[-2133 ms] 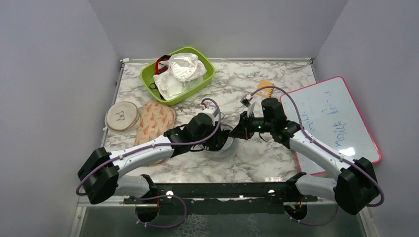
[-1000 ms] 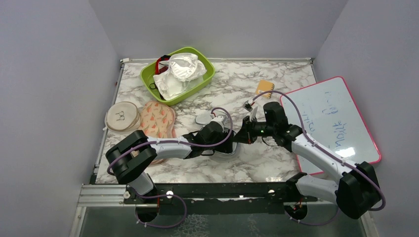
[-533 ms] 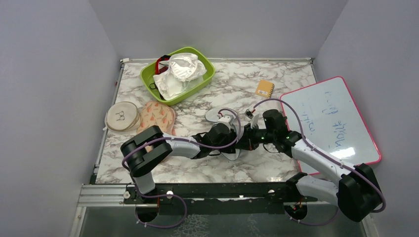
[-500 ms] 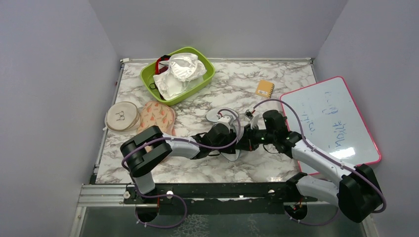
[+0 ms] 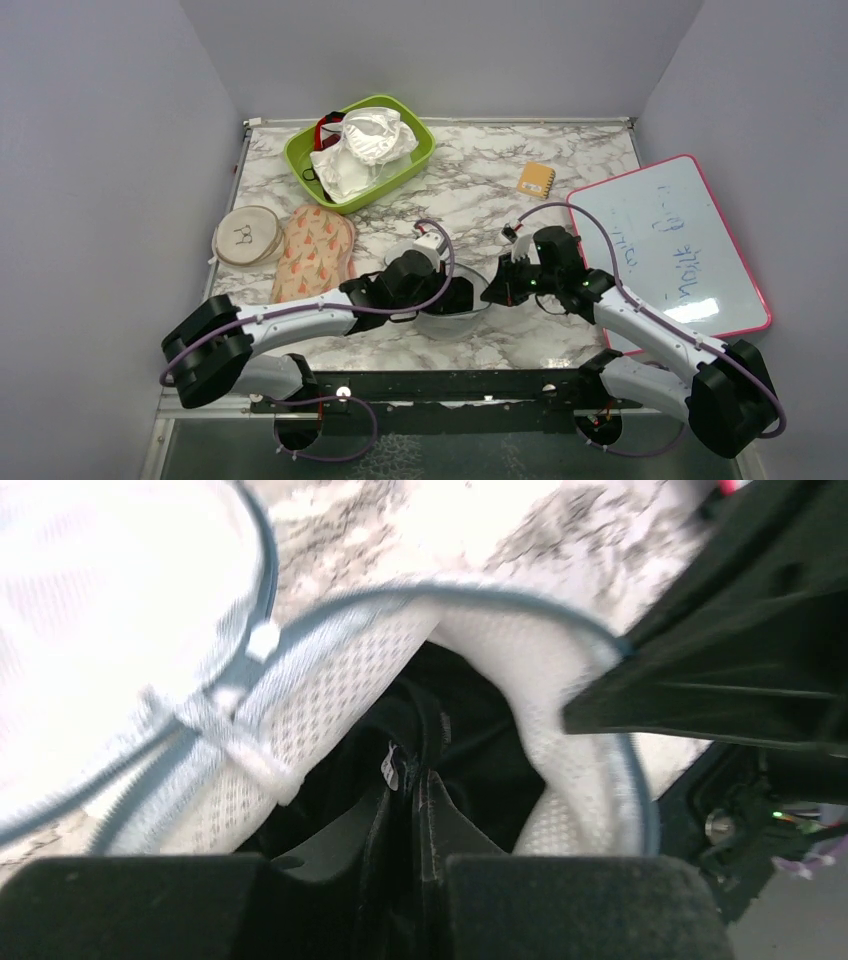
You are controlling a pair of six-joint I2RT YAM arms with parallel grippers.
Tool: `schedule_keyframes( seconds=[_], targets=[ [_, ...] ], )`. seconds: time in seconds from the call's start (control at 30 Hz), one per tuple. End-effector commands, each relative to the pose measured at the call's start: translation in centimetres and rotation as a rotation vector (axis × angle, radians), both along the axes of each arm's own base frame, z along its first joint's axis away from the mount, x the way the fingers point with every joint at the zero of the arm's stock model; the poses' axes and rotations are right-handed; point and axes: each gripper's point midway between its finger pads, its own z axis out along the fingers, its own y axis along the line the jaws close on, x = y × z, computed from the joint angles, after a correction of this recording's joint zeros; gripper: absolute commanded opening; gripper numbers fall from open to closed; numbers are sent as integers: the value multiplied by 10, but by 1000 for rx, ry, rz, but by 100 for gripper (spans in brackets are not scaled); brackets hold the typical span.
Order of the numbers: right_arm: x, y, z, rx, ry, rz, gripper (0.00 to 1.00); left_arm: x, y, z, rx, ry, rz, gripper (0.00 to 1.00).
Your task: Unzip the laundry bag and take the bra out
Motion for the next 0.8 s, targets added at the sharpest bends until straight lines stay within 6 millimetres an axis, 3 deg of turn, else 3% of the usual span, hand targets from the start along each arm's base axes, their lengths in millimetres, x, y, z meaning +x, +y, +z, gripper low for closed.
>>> schedule_keyframes(
  seconds=[0.0, 0.17, 0.37, 0.77],
  targets=[
    [-6, 13, 13, 97, -20, 57, 1, 1, 8, 32, -24, -79, -8, 0],
    [-10, 21, 17, 147, -11, 96, 1, 3, 4, 72, -92, -140, -27, 0],
    [-2, 17, 11, 107, -6, 50, 1, 4, -3, 127, -160, -222, -71, 0],
    [4, 18, 4, 92, 16, 29, 1, -21, -11, 285, -400, -455, -257, 0]
  ],
)
